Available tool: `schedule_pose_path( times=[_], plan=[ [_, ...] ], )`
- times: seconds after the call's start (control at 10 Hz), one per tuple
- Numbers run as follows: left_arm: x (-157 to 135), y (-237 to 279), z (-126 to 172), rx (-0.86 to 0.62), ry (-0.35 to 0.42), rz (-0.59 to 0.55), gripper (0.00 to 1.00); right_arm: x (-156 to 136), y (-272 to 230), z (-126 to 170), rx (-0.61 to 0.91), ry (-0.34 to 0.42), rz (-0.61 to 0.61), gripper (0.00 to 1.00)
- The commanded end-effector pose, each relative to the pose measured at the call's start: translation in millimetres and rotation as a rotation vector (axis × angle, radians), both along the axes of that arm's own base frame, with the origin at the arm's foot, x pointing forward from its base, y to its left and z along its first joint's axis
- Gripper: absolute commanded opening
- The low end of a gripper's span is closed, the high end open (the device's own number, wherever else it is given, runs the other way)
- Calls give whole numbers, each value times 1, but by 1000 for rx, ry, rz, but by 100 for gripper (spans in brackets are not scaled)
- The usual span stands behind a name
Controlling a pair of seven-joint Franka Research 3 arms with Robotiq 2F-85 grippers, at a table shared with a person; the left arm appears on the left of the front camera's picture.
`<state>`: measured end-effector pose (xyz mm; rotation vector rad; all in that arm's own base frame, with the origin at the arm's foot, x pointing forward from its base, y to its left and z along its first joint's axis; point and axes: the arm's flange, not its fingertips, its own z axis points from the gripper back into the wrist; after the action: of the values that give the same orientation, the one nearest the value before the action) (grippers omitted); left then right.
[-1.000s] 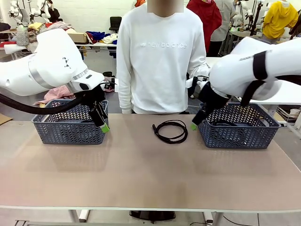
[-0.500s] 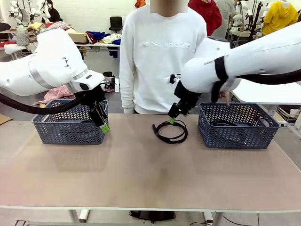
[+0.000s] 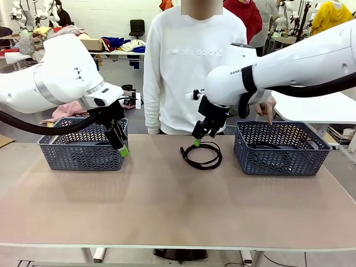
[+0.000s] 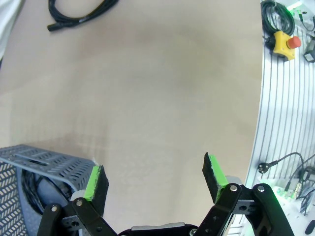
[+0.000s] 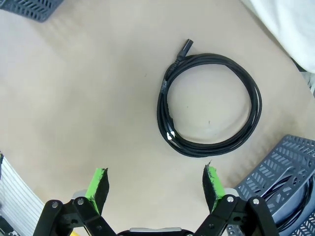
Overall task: Organize the cables according to human instructions.
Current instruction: Pick up a bundle of cables and place it in the basket indicated by the human.
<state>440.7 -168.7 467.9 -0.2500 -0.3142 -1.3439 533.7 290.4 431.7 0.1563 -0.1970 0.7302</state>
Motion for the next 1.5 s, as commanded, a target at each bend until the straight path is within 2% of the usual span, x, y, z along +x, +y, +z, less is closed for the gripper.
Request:
schedule_pose_path(
  times=[0.0,0.4,0.9,1.2,1.4],
  plan=[
    [0,3,1,1,-3,-14,100,-2,-2,-1,3,-15,-5,100],
    [0,3,1,1,-3,-14,100,1,-1,0,1,-1,-1,100],
    [0,3,1,1,-3,-14,100,27,40,-34,-49,62,-119,100],
    [0,3,1,1,-3,-14,100,39,64,-57,-103,31,-136,100],
    [0,3,1,1,-3,-14,100,48,71,-70,-138,46,-137,100]
  ],
)
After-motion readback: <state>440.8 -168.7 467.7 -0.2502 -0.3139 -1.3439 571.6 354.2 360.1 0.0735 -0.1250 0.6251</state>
